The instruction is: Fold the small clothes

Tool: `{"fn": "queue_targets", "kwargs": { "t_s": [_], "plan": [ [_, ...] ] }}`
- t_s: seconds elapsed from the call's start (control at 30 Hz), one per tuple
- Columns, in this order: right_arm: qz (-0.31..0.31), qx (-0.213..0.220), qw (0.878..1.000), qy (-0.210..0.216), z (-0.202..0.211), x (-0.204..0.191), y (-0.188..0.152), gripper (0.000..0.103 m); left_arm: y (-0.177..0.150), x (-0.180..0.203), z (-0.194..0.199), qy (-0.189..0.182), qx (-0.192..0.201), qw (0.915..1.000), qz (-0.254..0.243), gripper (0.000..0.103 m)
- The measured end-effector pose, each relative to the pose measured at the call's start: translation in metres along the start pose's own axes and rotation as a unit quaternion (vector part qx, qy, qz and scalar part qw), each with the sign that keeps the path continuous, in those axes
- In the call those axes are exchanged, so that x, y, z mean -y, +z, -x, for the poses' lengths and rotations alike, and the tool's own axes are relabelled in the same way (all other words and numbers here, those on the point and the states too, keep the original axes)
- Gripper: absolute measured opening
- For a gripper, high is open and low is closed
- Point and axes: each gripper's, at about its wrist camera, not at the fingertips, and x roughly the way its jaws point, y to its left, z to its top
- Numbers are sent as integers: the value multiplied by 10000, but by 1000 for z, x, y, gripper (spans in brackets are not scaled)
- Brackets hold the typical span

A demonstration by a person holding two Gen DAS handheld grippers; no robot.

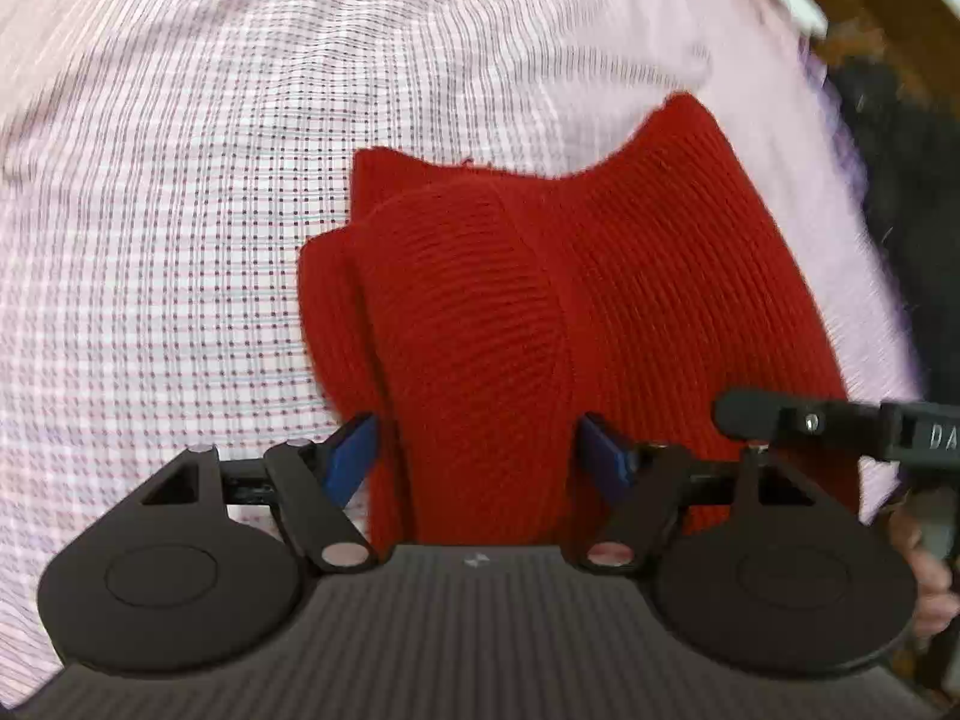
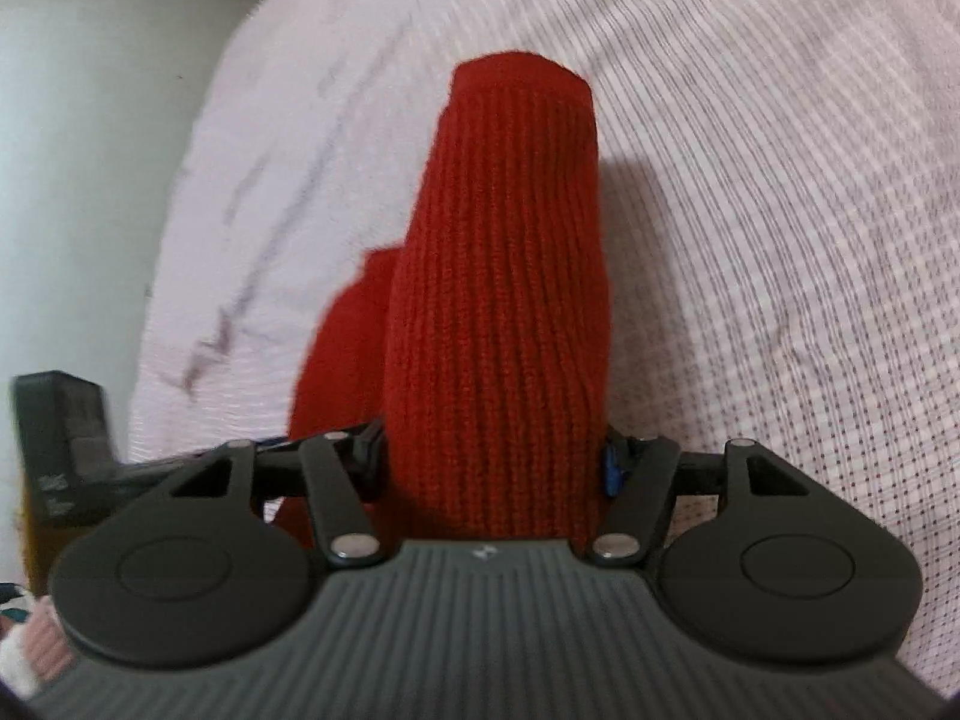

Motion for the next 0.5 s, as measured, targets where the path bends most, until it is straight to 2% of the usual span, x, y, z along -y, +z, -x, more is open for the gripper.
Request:
{"fn": "queue_targets", "kwargs": {
  "t_s": [0.1,0.2,0.3,0.43,0.47,0.5],
  "plan": [
    [-8,-87,9997,-239,-17,9,-3,70,0,6,-3,333,32,9993,-167,80],
    [-165,-177,9994,-236,-23,21,-2,71,-1,13,-3,518,61,9983,-253,80],
    [-59,-202,9995,-252,-5,18,-5,71,2,20,6,678,89,9972,-290,80],
    [393,-29,9978,-526,27,6,-8,70,-6,29,20,895,50,9955,-308,80],
    [577,64,9964,-622,36,3,-10,64,-10,30,24,929,12,9953,-291,80],
    [767,135,9947,-667,42,1,-10,52,-14,30,29,926,-4,9953,-277,80]
  ]
}}
